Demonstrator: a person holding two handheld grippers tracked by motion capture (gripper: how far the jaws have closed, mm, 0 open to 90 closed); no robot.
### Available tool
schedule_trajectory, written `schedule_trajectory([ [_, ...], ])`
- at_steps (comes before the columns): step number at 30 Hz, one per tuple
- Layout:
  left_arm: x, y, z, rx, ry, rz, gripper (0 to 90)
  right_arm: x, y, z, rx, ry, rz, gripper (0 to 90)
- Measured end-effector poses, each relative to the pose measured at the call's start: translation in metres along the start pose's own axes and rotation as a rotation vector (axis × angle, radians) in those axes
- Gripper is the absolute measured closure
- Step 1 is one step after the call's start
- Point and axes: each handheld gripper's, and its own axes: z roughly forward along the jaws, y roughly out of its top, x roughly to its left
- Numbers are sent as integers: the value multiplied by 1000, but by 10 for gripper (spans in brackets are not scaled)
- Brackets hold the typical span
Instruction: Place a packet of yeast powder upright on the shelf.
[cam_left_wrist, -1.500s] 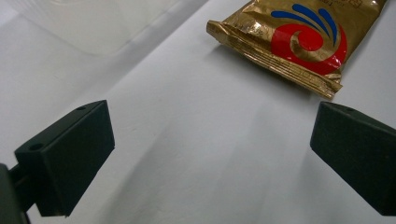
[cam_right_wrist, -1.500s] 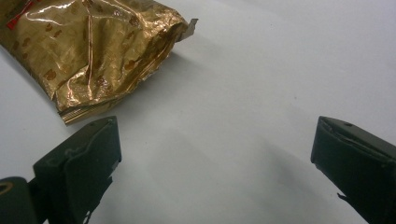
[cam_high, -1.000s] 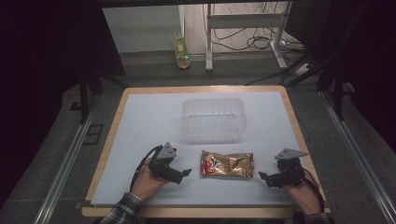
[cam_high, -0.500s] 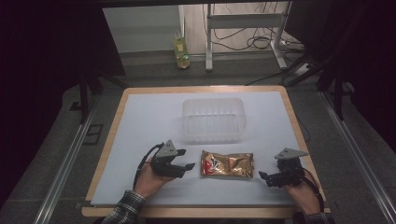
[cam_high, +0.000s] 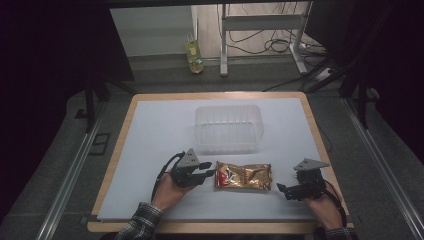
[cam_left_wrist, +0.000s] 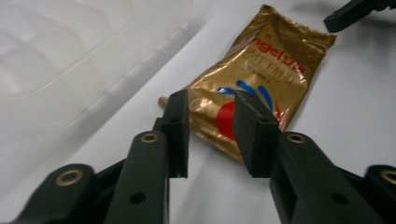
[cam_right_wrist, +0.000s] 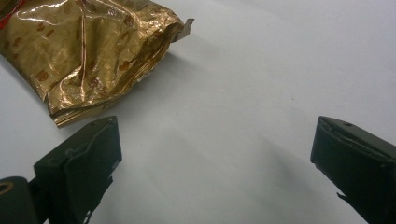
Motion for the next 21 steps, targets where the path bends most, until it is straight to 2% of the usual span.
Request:
schedule_trajectory([
  [2,-2,2,4,-1,-9,5,779,0,0,0,0,0,-2,20],
  [3,-2,2,6,-1,-10,8,779,0,0,0,0,0,-2,20],
  [6,-2,4,11,-3,-9,8,892,0,0,0,-2,0,-3,20],
  [9,0,6,17,-10,-23,-2,894,0,1,1,-3,-2,-2,21],
  [16,-2,6,34,-4,-46,5,894,0,1,1,-3,4,4,22],
  [21,-8,3,46,45,-35,40,893,0,1,1,0,4,-1,22],
])
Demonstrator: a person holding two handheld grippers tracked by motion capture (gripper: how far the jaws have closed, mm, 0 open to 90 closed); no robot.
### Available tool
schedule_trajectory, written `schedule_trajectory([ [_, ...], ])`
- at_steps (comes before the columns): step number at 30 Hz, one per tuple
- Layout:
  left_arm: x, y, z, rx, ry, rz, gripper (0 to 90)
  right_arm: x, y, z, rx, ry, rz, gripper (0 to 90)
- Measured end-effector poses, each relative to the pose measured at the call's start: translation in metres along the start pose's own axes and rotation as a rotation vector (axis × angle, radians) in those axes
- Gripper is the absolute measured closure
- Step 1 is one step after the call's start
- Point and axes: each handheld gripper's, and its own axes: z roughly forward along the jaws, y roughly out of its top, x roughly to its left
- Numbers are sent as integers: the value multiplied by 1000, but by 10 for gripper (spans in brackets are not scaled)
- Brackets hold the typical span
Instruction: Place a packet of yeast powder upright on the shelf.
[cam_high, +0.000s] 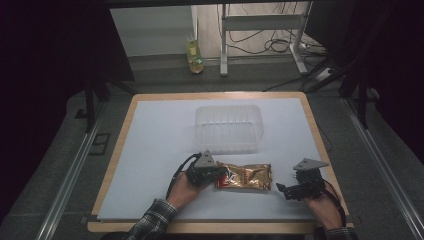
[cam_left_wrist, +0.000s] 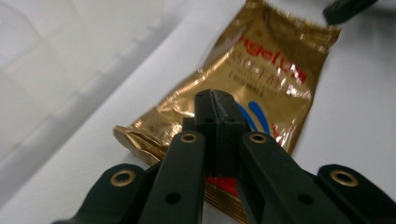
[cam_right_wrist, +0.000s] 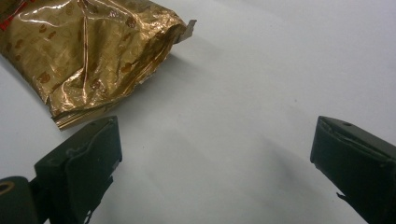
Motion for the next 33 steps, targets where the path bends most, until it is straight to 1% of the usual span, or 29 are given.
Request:
schedule_trajectory([
  [2,-1,-2,1,3,16,18,894,0,0,0,1,0,5,22],
  [4,-4,-2,1,22,52,64,896,0,0,0,-3,-1,2,22],
  [5,-5,-3,1,28,62,74,896,0,0,-1,-3,0,5,22],
  [8,-3,-5,2,41,76,70,897,0,0,-2,-5,-1,4,22],
  [9,-3,-6,2,51,86,69,897,0,0,-2,-5,-1,4,22],
  [10,-3,-7,4,84,106,75,898,0,0,-2,-4,1,2,22],
  [11,-3,-11,5,106,123,92,898,1,0,-2,-3,5,5,23],
  [12,-1,-11,4,103,109,73,898,1,0,-2,-3,5,5,23],
  [13,0,-11,4,105,102,68,898,0,0,-2,-2,7,6,24],
  [16,-1,-11,4,104,105,64,898,1,1,-2,0,15,8,24],
  [19,0,-11,4,102,98,57,897,1,1,-2,0,26,8,24],
  [20,0,-11,5,96,94,46,898,1,1,-1,0,32,4,24],
  [21,1,-11,4,104,92,51,897,2,1,-1,1,37,0,24],
  [22,2,-11,4,102,88,45,898,3,1,-1,0,44,-6,24],
  [24,3,-11,4,97,79,31,897,5,2,-1,1,60,-8,24],
  [26,4,-11,4,99,72,26,897,8,2,0,6,75,-16,23],
  [28,4,-11,4,99,69,24,897,13,4,3,5,98,-23,20],
  [29,4,-11,4,99,69,24,897,13,4,3,5,98,-23,20],
  [31,5,-11,4,98,67,22,897,18,6,4,-3,118,-22,20],
  [33,5,-11,4,98,67,21,897,19,7,5,-9,124,-25,20],
])
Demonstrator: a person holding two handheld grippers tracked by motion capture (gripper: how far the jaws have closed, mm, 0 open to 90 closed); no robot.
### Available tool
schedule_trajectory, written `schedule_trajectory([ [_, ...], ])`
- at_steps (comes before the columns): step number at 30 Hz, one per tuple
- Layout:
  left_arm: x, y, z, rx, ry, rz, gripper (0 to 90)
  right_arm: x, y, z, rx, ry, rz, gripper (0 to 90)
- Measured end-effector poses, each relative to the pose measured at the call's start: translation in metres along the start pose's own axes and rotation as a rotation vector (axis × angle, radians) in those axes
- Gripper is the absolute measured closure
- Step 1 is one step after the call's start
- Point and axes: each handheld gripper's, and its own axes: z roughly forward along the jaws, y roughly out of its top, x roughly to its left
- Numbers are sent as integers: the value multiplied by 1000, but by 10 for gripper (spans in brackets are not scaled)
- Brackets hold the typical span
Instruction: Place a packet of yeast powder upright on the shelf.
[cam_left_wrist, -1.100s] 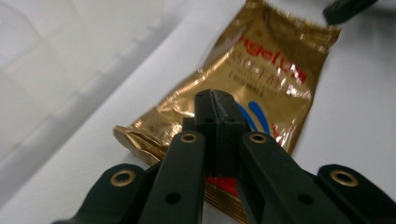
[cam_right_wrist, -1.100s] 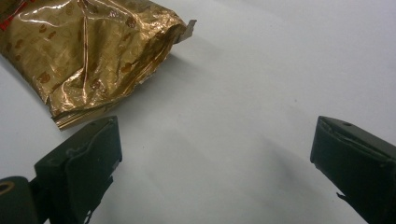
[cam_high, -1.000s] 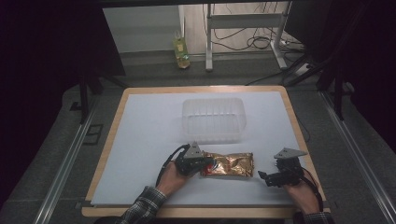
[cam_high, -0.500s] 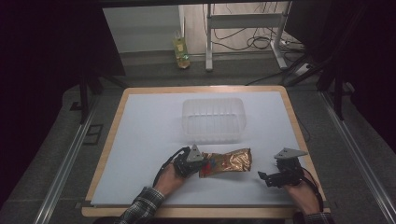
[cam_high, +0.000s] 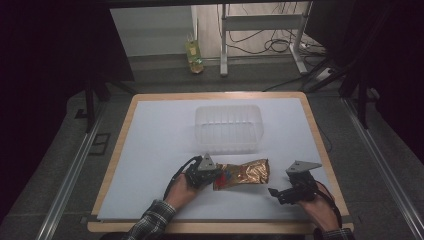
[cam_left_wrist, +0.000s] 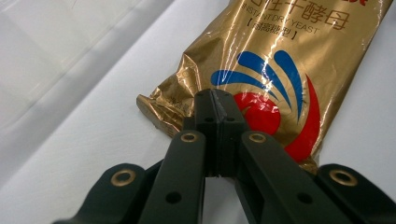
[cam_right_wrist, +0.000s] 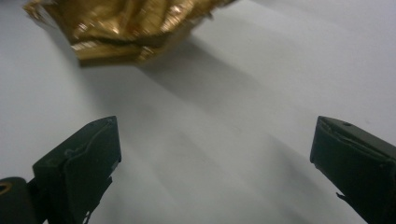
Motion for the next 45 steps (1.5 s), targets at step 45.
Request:
schedule_trajectory([
  [45,1,0,0,-10,-12,-22,896,21,64,45,51,306,154,86],
])
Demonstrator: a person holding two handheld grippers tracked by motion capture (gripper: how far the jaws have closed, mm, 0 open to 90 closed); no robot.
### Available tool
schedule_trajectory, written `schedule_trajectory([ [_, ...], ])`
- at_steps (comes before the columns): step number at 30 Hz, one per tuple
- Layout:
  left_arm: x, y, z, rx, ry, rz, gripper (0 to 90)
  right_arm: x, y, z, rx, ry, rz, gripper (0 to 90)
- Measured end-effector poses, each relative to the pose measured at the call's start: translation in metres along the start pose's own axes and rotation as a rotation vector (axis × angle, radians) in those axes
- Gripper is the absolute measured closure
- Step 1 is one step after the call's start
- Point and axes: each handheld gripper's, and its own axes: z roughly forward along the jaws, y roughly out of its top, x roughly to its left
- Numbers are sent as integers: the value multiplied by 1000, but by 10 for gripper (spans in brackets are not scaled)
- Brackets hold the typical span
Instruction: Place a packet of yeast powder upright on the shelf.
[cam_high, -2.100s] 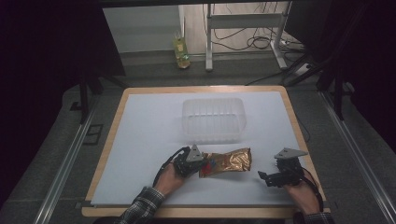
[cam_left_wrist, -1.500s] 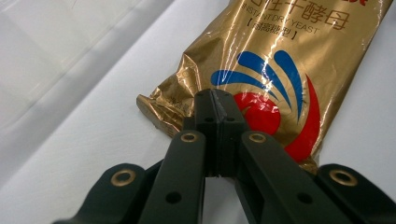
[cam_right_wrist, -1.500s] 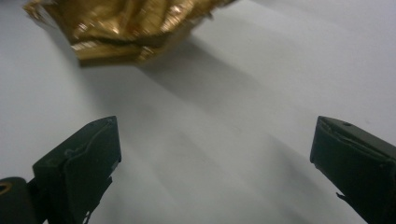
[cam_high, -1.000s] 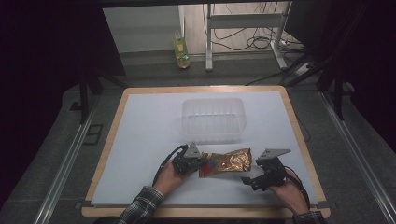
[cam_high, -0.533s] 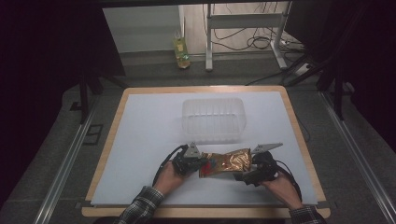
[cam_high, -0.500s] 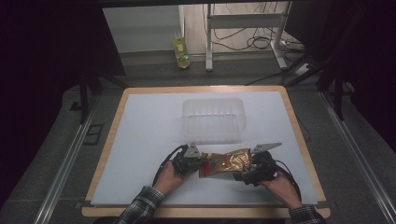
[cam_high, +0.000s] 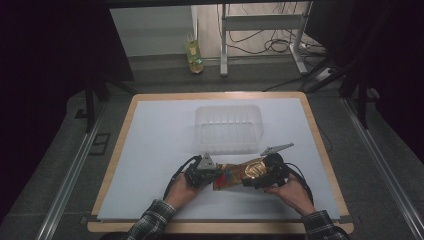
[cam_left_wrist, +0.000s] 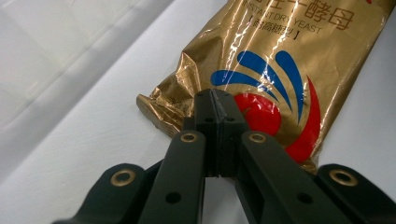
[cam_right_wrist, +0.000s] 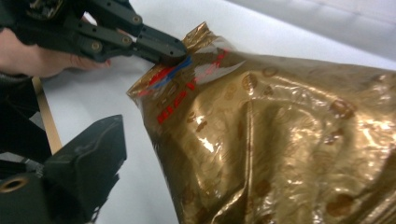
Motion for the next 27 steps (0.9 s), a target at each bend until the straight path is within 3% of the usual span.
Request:
schedule_trajectory([
  [1,0,0,0,0,0,0,896,1,3,-1,0,-10,5,141],
  [5,0,0,0,-1,2,2,896,2,7,-1,0,-17,12,216],
  [10,0,0,-1,9,8,30,894,2,15,-1,-5,36,51,363],
  [14,1,0,-2,7,10,16,880,5,19,-1,-10,40,62,460],
  [17,1,-1,-3,-10,20,5,842,4,22,-4,-28,42,100,556],
  [21,2,-2,-5,-30,13,-3,801,3,24,-7,-23,44,157,603],
  [27,5,-4,-8,-64,-4,-28,707,3,27,-14,-20,32,150,626],
])
